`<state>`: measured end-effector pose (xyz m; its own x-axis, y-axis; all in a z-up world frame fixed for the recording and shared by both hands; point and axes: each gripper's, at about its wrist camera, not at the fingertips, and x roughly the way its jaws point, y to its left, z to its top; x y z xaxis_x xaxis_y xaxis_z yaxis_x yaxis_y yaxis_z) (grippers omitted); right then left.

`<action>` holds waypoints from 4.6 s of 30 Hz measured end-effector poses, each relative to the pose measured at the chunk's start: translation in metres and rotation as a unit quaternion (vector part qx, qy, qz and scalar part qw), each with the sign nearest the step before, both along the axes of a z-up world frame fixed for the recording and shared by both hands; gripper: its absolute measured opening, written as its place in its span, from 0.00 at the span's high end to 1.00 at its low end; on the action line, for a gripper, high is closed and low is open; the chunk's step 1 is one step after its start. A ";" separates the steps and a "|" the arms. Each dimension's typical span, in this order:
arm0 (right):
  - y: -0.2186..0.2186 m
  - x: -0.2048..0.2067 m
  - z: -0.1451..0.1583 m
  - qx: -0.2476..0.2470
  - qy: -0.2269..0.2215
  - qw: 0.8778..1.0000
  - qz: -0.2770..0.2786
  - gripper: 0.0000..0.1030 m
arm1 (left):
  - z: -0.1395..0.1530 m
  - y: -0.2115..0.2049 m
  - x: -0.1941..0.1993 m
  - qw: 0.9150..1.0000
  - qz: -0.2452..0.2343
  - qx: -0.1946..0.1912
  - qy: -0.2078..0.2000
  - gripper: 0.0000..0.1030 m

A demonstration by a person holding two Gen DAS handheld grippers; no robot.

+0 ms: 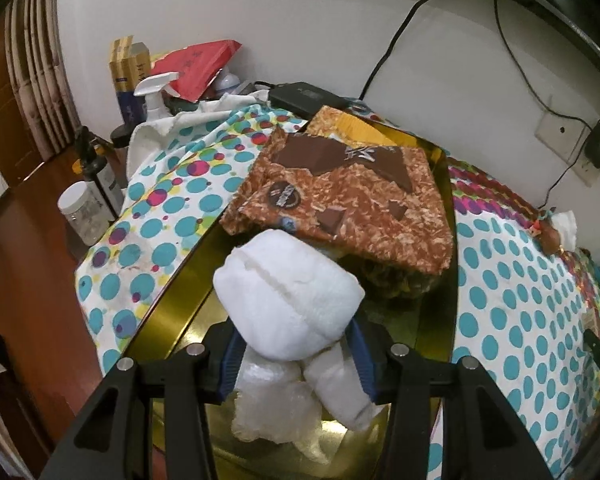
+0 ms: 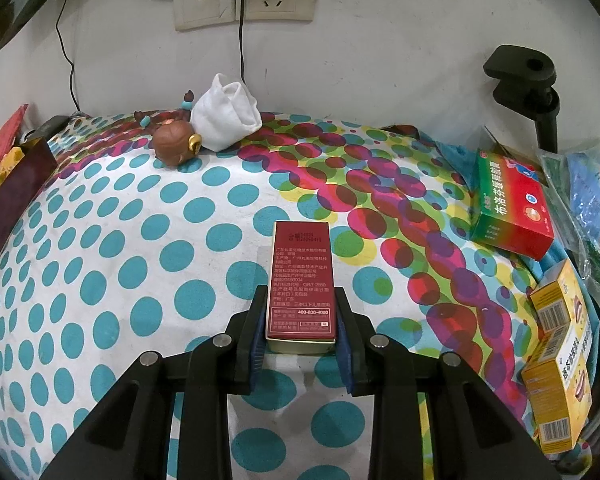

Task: Organize objects
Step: 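Carry the white sock to the gold tray and open the left tool, then carry the red box to the gold tray and open the right tool, then grasp the white rolled sock on the bedspread with the right tool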

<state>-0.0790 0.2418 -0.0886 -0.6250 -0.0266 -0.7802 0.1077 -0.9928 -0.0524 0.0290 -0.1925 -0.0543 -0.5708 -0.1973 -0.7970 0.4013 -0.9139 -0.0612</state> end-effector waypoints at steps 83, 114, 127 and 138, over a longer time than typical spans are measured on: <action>-0.348 0.101 0.038 -0.054 -0.002 0.933 0.357 0.73 | 0.029 -0.086 0.101 0.999 0.041 0.018 0.022 0.39; -0.037 -0.088 0.043 -0.099 0.044 0.994 0.031 0.45 | 0.010 0.172 -0.025 0.966 -0.256 -0.028 0.019 0.39; -0.059 -0.159 0.008 -0.105 0.029 0.993 0.045 0.40 | -0.022 0.182 -0.069 0.968 -0.251 -0.024 0.000 0.39; -0.045 -0.119 0.027 -0.100 0.068 0.992 0.035 0.69 | -0.017 0.194 -0.092 0.968 -0.249 -0.026 0.011 0.39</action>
<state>-0.1979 0.1972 -0.0618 -0.7153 -0.2193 -0.6636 0.1822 -0.9752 0.1258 -0.0633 0.0012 -0.0715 -0.6227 0.0681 -0.7795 -0.0907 -0.9958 -0.0145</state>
